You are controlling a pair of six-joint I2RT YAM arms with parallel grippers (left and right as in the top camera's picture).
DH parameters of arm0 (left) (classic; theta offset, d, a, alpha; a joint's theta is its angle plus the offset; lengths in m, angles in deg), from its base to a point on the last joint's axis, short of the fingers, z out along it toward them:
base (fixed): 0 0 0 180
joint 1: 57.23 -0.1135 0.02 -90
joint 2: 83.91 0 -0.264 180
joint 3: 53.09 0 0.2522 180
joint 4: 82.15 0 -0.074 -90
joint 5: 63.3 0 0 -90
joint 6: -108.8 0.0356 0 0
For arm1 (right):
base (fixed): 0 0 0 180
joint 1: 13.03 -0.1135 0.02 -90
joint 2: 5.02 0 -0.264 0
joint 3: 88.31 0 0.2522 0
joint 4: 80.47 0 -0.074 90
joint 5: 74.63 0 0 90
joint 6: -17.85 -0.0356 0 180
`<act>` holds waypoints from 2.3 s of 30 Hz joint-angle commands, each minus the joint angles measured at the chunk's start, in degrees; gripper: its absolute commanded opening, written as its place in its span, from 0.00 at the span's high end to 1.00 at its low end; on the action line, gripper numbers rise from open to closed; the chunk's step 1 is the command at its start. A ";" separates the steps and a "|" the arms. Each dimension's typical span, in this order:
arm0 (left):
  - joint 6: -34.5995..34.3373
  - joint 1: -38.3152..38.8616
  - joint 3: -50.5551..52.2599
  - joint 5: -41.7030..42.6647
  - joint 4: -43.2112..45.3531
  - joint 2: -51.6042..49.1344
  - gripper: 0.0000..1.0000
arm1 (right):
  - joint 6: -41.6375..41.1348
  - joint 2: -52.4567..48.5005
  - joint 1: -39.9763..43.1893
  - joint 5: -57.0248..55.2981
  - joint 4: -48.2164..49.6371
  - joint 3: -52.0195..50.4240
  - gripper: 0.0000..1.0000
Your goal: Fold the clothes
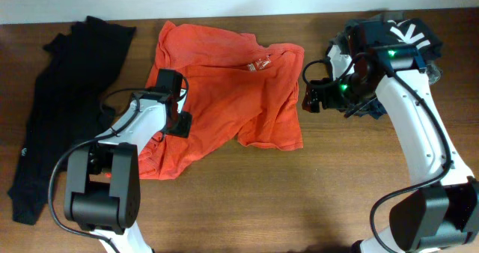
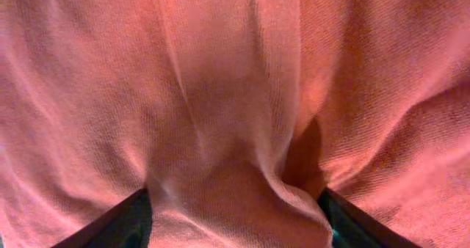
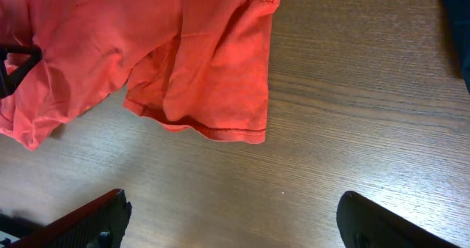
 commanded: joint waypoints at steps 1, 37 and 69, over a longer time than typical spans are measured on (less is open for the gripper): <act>-0.22 -0.42 -0.68 -2.56 -0.04 -1.14 0.36 | 0.55 0.85 -0.31 0.31 0.20 -0.28 0.05; 0.04 0.04 -13.20 8.28 -15.61 -2.56 0.54 | 0.55 0.83 -0.31 0.31 0.76 -0.28 0.05; -2.36 0.26 -28.61 -0.70 -24.87 -6.84 0.99 | 0.57 0.83 -0.31 0.11 0.72 -0.28 0.05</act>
